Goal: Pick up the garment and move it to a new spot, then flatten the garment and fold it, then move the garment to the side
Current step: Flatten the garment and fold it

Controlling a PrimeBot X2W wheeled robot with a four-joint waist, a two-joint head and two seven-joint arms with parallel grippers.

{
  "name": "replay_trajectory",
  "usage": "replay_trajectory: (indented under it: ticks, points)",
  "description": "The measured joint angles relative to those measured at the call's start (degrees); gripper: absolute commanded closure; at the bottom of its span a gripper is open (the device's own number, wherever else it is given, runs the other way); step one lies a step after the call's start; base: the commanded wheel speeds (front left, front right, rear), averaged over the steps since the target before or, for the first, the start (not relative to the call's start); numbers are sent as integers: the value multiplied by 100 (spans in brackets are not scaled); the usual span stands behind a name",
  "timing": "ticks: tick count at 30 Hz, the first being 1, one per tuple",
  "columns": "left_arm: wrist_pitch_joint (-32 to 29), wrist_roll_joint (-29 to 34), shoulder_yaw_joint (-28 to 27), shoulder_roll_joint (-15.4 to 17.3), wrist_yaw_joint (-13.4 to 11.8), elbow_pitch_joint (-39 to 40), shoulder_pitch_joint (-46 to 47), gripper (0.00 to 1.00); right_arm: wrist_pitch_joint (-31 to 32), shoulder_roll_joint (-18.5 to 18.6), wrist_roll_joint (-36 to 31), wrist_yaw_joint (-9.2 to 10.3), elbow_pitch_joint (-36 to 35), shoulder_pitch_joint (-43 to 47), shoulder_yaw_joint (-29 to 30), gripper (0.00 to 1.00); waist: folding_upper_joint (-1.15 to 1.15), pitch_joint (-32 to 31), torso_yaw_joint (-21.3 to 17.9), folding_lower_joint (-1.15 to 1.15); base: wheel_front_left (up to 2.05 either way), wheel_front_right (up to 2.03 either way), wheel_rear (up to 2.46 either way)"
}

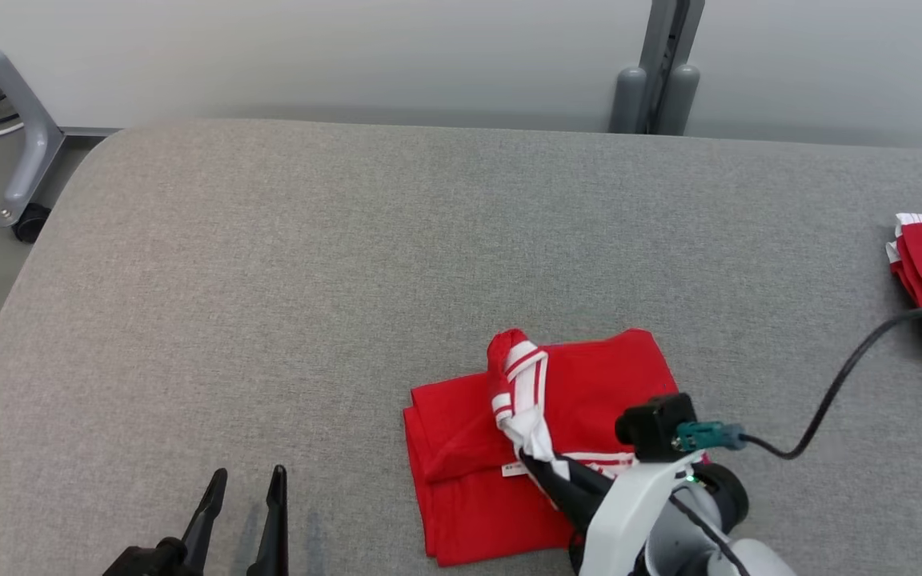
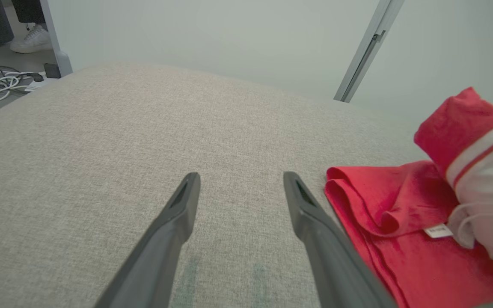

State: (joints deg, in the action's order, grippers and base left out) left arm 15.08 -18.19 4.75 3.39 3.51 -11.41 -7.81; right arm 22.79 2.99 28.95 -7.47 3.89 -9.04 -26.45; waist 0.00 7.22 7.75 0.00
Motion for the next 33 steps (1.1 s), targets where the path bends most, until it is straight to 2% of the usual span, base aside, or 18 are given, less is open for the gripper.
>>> replay_trajectory:
  ticks: [4,9,10,11,12,15,18,23,25,28,31,33]
  points:
    - [0,7,40,-11,42,-165,122,0,-508,-16,374,0,634,-214,-485,100,0,-2,124,0,0,0,0]
    - [0,1,53,-27,74,-347,138,0,-1145,-26,719,-1,1350,-564,-806,100,0,-27,217,0,0,0,0]
    - [0,1,46,-30,80,-371,143,0,-1284,-27,798,0,1470,-608,-839,82,0,-33,220,0,0,0,0]
    - [0,2,40,-29,81,-392,147,0,-1424,-16,846,0,1574,-672,-904,18,0,-36,219,0,0,0,0]
    - [0,4,34,-29,90,-411,147,0,-1527,-12,903,0,1659,-742,-982,0,0,-39,214,0,0,0,0]
    - [0,4,-38,-37,97,-437,138,0,-1818,-31,1022,0,1775,-838,-1212,0,0,-69,159,0,0,0,0]
    - [0,40,-175,-38,88,-398,75,0,-2274,-34,982,-1,1714,-844,-1036,0,0,-138,73,0,0,0,0]
    - [1,91,-432,-41,37,-212,-237,0,-2962,64,312,-1,1321,-369,-97,0,0,-304,-185,0,0,0,0]
    - [0,149,-513,-42,30,-101,-319,0,-3126,275,23,-1,1205,-44,353,0,0,-375,-306,0,0,0,0]
    - [0,221,-594,-46,31,53,-376,0,-3372,721,-959,0,1195,349,994,0,0,-489,-455,0,0,0,0]
    - [1,271,-649,-56,31,215,-385,0,-3512,782,-1445,-1,1203,622,1336,0,0,-581,-518,0,0,0,0]
    - [0,347,-701,-57,30,364,-436,0,-3646,680,-1685,-1,1205,900,1675,0,0,-681,-556,0,0,0,0]
